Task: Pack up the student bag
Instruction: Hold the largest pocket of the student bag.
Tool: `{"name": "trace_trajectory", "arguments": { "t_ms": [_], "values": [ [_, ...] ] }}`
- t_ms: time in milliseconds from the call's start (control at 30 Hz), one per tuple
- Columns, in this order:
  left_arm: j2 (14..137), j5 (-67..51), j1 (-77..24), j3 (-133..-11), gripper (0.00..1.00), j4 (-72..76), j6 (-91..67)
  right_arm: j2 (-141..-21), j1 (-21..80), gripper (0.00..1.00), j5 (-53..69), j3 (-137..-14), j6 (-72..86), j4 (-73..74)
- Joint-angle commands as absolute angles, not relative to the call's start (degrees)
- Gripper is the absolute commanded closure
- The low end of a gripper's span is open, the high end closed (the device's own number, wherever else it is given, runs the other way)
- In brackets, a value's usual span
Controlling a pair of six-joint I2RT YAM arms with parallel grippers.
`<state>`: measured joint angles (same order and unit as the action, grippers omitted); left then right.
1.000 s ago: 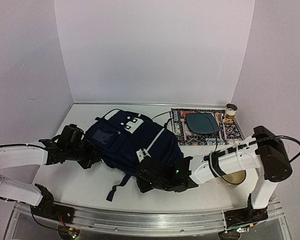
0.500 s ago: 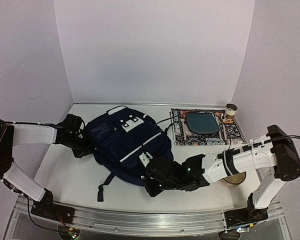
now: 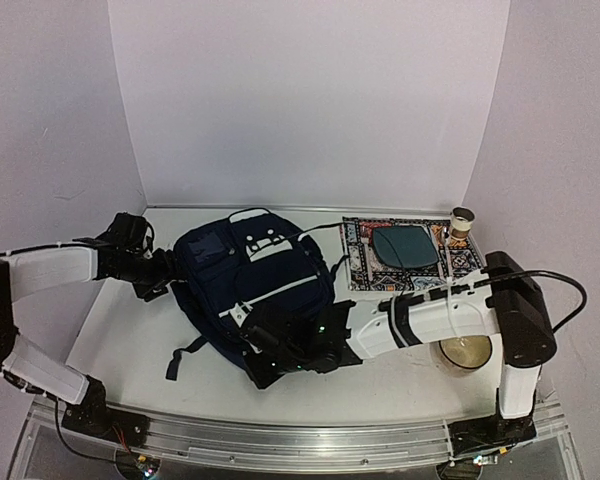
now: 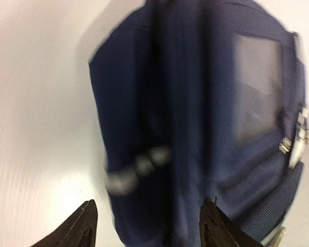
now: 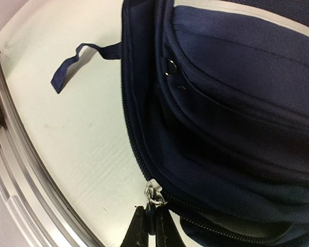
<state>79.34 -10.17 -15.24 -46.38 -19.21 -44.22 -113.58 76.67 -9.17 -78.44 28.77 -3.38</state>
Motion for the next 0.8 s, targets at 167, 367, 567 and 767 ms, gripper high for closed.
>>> {"name": "trace_trajectory", "arguments": {
  "t_ms": [167, 367, 567, 767],
  "values": [
    [60.1, -14.0, -25.2, -33.4, 0.29, -23.1, -63.8, -118.7, 77.5, 1.00, -5.7, -87.7, 26.4, -4.7],
    [56.1, -12.5, -34.0, -28.4, 0.35, -21.7, -74.4, -121.3, 77.4, 1.00, -5.4, -91.9, 24.6, -5.1],
    [61.3, -8.9, -42.0, -29.9, 0.44, -17.3, -78.2, -123.3, 77.5, 1.00, -4.1, -95.0, 23.2, -5.2],
    [65.0, -5.2, -45.3, -30.7, 0.77, -15.7, -79.2, -121.0, 77.4, 1.00, -4.8, -92.5, 22.6, -5.1]
  ]
}}
